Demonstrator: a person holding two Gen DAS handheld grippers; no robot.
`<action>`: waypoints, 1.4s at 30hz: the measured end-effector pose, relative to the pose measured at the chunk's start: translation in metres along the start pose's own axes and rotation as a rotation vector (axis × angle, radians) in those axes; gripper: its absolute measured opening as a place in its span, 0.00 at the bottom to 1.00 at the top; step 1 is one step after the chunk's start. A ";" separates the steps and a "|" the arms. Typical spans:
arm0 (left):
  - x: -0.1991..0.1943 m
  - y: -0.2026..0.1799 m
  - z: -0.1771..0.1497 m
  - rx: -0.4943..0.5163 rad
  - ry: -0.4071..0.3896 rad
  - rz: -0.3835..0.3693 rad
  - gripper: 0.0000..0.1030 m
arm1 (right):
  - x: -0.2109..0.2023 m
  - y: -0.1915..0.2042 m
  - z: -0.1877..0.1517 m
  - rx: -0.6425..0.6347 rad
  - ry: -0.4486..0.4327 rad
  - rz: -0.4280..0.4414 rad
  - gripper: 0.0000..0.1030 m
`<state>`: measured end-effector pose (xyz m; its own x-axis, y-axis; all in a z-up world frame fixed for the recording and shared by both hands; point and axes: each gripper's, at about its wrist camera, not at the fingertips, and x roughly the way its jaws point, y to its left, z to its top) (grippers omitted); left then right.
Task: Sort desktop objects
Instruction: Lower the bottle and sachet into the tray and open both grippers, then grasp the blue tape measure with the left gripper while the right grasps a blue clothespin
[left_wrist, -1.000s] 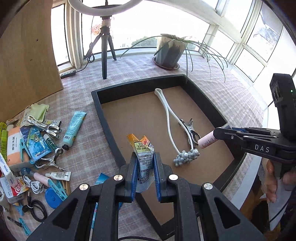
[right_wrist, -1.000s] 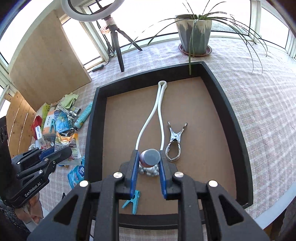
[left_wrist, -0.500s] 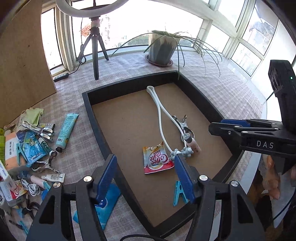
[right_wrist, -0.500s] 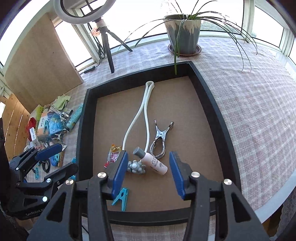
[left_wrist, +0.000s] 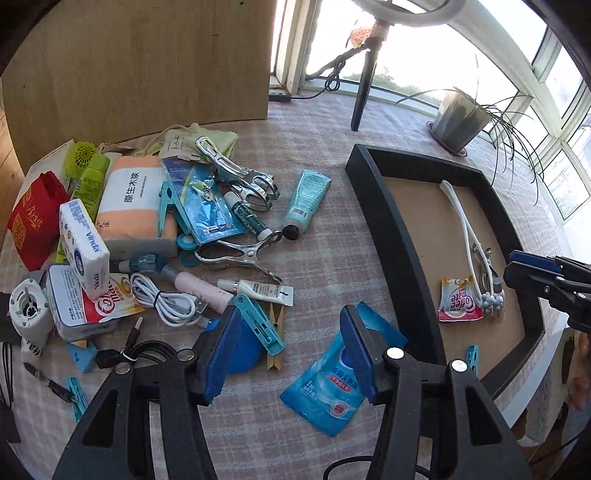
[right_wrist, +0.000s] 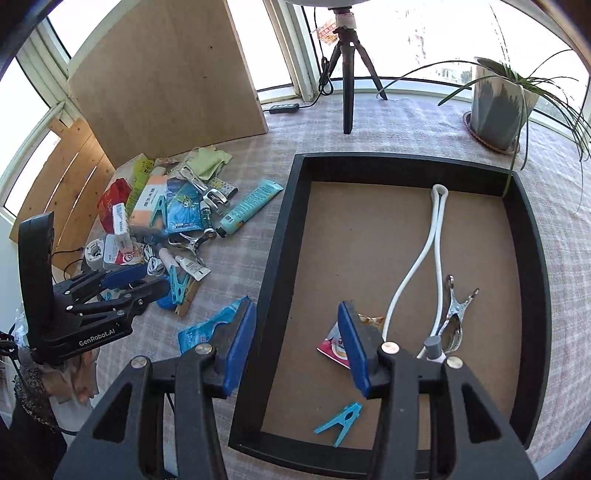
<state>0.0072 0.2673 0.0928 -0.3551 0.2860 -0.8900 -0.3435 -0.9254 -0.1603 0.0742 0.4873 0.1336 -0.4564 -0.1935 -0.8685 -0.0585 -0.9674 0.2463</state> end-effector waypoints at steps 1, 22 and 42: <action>0.000 0.009 -0.003 -0.014 0.001 0.010 0.49 | 0.004 0.008 0.002 -0.022 0.008 0.013 0.44; 0.035 0.032 -0.033 0.100 0.054 0.045 0.56 | 0.154 0.137 0.030 -0.173 0.295 0.155 0.29; 0.063 0.032 -0.027 0.095 0.072 0.049 0.54 | 0.165 0.124 0.032 -0.165 0.315 0.096 0.12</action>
<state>-0.0026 0.2492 0.0201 -0.3112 0.2193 -0.9247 -0.4095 -0.9090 -0.0778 -0.0364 0.3406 0.0350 -0.1556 -0.3006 -0.9410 0.1269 -0.9508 0.2827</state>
